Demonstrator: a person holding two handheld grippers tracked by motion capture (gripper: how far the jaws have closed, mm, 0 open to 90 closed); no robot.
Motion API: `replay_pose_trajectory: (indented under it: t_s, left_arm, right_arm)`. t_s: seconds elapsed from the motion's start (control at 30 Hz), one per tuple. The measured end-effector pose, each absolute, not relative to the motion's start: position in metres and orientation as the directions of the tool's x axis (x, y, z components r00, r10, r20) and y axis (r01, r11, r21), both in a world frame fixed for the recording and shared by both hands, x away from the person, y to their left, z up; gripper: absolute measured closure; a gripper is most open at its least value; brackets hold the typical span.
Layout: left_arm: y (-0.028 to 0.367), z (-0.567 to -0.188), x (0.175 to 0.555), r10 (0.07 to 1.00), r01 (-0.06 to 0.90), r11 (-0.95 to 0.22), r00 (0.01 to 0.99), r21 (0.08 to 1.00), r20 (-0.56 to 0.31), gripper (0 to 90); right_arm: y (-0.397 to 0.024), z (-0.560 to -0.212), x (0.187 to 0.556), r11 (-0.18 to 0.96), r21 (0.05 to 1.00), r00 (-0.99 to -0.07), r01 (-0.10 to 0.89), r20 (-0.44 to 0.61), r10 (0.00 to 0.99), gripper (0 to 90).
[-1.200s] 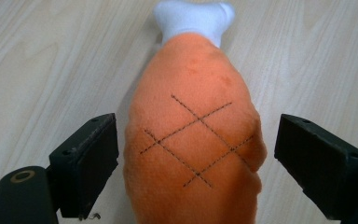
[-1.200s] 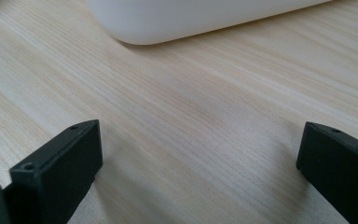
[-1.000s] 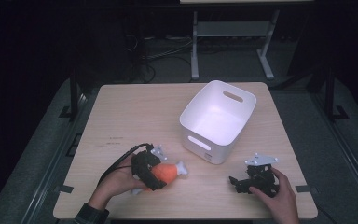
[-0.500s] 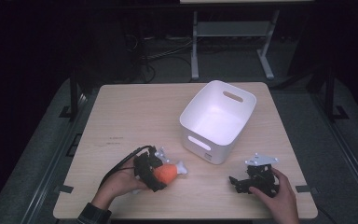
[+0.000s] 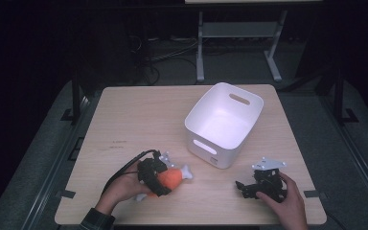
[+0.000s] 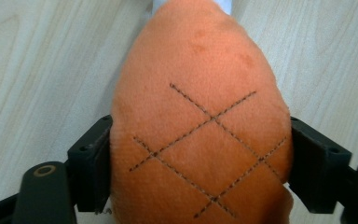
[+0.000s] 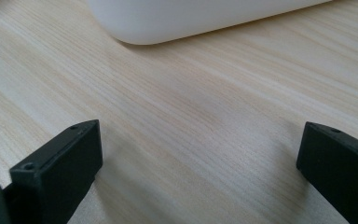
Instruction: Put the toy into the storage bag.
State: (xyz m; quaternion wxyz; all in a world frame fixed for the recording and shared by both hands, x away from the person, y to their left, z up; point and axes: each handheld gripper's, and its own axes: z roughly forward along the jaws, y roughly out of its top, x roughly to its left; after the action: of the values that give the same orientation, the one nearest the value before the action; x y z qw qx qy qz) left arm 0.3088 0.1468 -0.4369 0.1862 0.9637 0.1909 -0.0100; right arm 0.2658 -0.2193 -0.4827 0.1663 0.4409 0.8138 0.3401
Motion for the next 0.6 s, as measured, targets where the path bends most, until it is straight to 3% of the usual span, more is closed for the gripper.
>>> replay_pose_trajectory:
  t_s: [0.6]
  left_arm:
    - [0.158,-0.423,0.31,0.381,0.395,-0.816,0.917,0.421,-0.123,22.9]
  right_arm:
    - [-0.219,-0.483,0.266,0.38,0.7,-0.556,0.604,0.029,0.831,0.0]
